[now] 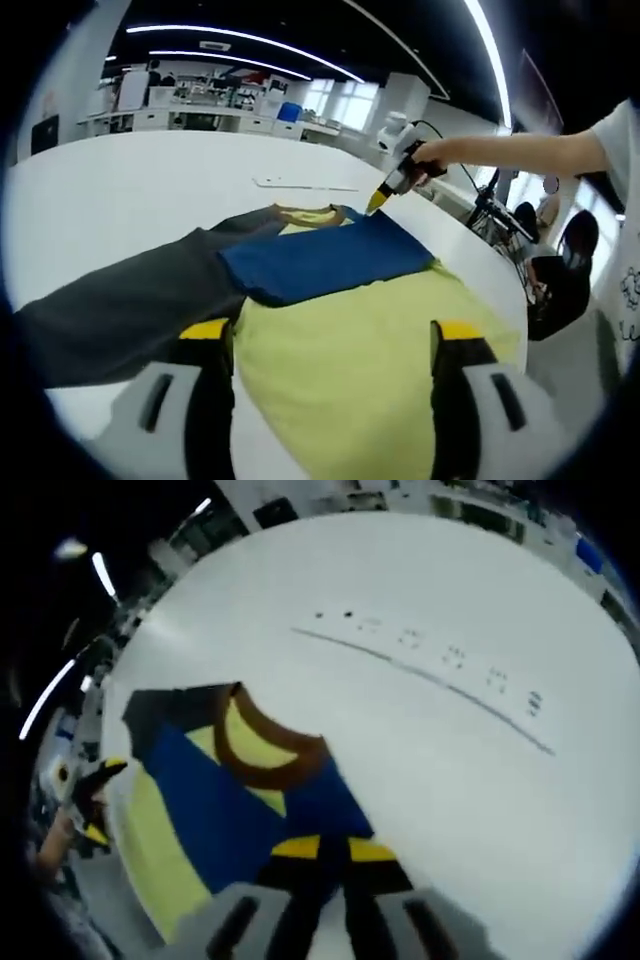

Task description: Fold the garment on the visible template until the final outline fits inside the template.

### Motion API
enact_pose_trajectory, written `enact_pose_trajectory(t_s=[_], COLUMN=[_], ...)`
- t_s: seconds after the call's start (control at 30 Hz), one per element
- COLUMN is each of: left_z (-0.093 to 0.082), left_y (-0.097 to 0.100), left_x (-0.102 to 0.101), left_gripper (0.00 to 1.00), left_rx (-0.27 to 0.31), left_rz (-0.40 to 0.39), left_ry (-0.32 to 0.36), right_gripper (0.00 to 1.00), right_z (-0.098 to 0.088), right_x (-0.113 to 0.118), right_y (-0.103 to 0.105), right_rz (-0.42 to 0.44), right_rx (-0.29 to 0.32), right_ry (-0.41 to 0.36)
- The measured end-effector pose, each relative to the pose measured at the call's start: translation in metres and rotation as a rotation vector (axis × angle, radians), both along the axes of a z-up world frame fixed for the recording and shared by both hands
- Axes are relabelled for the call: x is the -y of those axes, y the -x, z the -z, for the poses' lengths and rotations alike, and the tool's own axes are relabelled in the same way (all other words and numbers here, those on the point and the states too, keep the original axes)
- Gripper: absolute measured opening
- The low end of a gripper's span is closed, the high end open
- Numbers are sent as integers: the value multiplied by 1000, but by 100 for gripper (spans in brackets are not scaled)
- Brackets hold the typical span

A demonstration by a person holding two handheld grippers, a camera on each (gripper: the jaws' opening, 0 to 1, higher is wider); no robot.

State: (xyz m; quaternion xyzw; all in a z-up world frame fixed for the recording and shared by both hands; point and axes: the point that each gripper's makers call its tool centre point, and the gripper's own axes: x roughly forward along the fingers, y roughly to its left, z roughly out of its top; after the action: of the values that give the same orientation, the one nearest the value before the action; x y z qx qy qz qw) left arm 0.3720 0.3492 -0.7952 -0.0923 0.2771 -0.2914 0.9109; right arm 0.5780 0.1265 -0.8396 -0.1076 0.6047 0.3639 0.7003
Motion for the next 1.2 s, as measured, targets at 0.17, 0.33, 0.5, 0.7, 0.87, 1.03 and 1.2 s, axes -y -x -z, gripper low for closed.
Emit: enact_pose_trajectory(t_s=[0.17,0.33,0.5,0.7,0.87,1.03,1.2], left_z=[1,2,3,1,-2,-1,1], left_y=[0,0,0,-5,-11,-10,-7], left_x=[0,-1,-2,3,13,17,16], left_gripper=[78,78,77,76,76,76,76], left_rx=[-2,-4,-6,7,12,8,0], left_rz=[-2,-4,-5,-2,12,21,23], left_ry=[3,4,1,10,18,22,17], right_gripper=[3,0,0,0,0,0,0], right_z=[7,11,10,6,6,10,11], right_x=[-1,3,8,24,40,55,53], right_y=[4,2,4,-1,-9,-7,-5], right_rz=[-51,-131,-110,-59,-31,-23,1], right_rx=[7,42,20,7,0,12,26], right_ry=[60,135,121,123,137,173,160])
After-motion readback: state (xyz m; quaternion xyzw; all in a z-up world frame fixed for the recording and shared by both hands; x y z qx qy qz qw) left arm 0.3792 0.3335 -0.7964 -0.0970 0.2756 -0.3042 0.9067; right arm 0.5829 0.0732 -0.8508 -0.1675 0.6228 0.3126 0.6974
